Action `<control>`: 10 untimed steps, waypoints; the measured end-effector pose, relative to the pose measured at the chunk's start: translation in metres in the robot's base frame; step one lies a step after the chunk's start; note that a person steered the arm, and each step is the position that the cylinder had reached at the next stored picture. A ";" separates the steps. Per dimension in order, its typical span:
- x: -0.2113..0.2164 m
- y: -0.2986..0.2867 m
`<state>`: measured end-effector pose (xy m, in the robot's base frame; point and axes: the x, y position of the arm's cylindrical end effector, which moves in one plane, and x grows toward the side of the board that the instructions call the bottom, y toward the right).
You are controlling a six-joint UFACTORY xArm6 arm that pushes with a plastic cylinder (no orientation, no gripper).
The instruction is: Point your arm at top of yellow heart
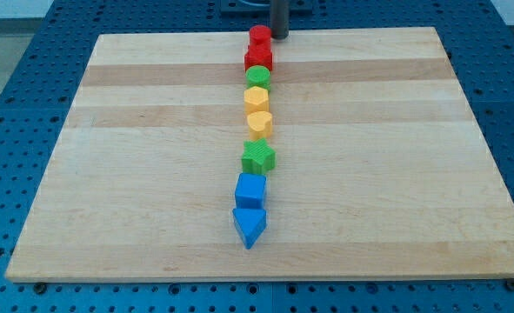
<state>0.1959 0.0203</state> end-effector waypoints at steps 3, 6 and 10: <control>0.087 0.025; 0.126 -0.080; 0.133 -0.032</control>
<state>0.3288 -0.0119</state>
